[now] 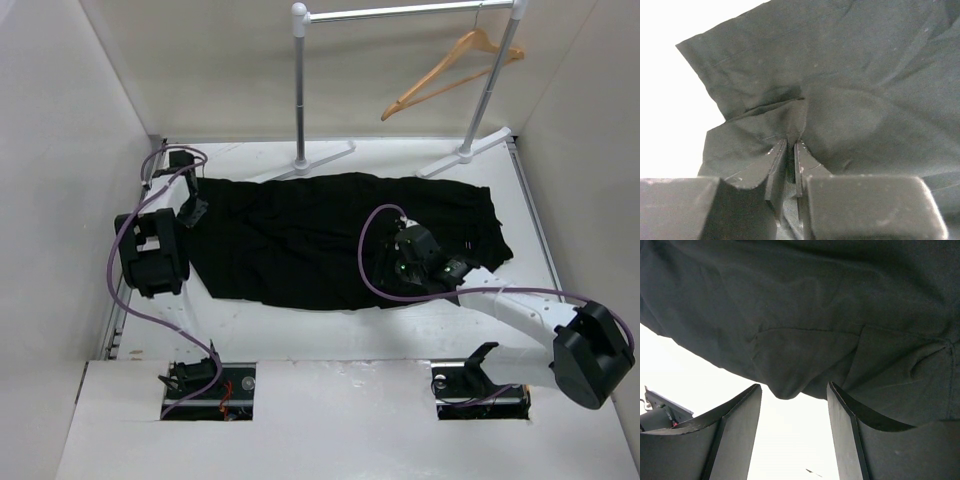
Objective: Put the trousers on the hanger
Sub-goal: Flatten out the trousers at the center of the board.
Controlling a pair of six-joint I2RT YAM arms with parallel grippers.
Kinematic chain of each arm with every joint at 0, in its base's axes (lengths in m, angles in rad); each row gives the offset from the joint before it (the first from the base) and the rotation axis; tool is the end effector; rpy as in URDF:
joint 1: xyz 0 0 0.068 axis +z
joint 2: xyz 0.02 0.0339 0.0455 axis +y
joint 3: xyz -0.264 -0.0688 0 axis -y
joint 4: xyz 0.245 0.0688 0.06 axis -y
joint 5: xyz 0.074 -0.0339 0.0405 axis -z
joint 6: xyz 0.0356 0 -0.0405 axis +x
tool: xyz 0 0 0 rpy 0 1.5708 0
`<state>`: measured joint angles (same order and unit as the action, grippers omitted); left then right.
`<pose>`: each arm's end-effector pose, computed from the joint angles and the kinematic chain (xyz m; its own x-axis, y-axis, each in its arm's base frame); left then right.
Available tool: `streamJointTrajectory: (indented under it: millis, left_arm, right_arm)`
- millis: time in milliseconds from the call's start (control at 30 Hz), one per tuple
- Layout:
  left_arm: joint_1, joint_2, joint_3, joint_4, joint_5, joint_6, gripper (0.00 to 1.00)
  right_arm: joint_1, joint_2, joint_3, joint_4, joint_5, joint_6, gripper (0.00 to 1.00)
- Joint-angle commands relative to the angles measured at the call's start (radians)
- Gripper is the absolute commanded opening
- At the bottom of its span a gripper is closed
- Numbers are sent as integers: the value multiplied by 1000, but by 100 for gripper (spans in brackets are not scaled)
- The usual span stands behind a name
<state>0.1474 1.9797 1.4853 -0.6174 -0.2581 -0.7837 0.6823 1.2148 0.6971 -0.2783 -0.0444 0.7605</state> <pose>0.4113 0.0703 0.1951 -0.4489 -0.7567 -0.4753 -0.8058 0.5727 -0.1507 0.1909 0.1571 0.2135 -0.8526 0.1945 -0.4850 -0.0916 0.8581 0.5052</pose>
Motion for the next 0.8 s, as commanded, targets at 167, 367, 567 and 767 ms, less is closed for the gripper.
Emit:
streamJointTrajectory:
  millis: [167,367,567,767]
  left_arm:
    - [-33,-369,-215,-47,-132,-32,6]
    - [-59,-697,-410,-163,-165,-115,4]
    - [-67,-1001,-401,-494,-253,-183,1]
    - [-146,-1023,-130,-824,-389,-241,1]
  right_arm:
    - [4,20,12,70,5,-1,61]
    - [6,35,2,111,-14,-4,61]
    - [-2,45,-5,140,-38,-1,61]
    - [3,81,-28,200,-54,6,62]
